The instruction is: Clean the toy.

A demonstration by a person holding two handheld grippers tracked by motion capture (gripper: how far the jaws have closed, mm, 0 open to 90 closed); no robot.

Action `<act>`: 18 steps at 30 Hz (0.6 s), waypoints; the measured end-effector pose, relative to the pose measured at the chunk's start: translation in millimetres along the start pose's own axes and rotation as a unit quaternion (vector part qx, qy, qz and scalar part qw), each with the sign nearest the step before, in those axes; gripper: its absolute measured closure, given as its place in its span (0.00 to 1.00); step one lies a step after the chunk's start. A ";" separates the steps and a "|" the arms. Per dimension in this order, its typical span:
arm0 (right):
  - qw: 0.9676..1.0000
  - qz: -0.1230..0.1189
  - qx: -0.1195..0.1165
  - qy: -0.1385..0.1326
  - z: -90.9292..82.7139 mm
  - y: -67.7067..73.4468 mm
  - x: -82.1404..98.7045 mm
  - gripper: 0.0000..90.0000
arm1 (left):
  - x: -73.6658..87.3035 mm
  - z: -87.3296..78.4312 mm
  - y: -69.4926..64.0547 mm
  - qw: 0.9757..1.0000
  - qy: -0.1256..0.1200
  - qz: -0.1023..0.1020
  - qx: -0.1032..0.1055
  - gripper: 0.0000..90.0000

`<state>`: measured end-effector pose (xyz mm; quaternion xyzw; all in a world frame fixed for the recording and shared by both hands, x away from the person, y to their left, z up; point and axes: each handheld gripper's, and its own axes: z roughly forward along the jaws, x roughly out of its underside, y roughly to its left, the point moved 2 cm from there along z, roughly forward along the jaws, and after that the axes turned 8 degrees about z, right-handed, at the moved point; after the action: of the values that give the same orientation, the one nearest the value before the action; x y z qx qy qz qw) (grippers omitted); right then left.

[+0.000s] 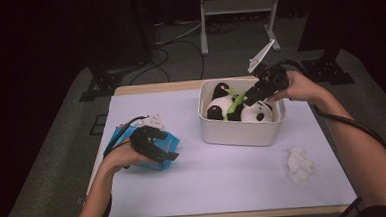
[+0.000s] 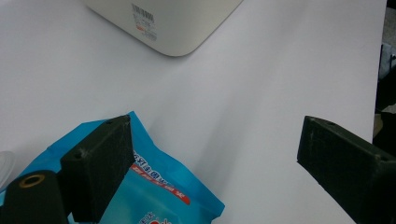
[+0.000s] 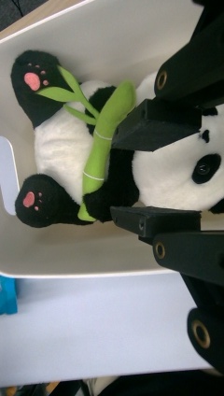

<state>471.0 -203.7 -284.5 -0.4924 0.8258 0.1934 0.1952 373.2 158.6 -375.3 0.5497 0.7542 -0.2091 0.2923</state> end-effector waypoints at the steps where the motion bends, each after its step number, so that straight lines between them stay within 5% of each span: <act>1: 1.000 -0.002 0.001 -0.001 -1.8 1.3 1.6 0.66 | -0.4 0.2 -0.8 1.000 -0.001 -0.002 0.000 0.11; 18: 0.999 0.011 0.006 -0.037 -27.4 10.9 27.2 0.62 | -5.4 -3.0 -3.0 1.000 0.000 0.004 -0.004 0.11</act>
<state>445.8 -233.0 -273.8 -0.4747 0.8244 0.2088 0.2265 370.9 155.7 -369.4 0.5514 0.7529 -0.2054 0.2949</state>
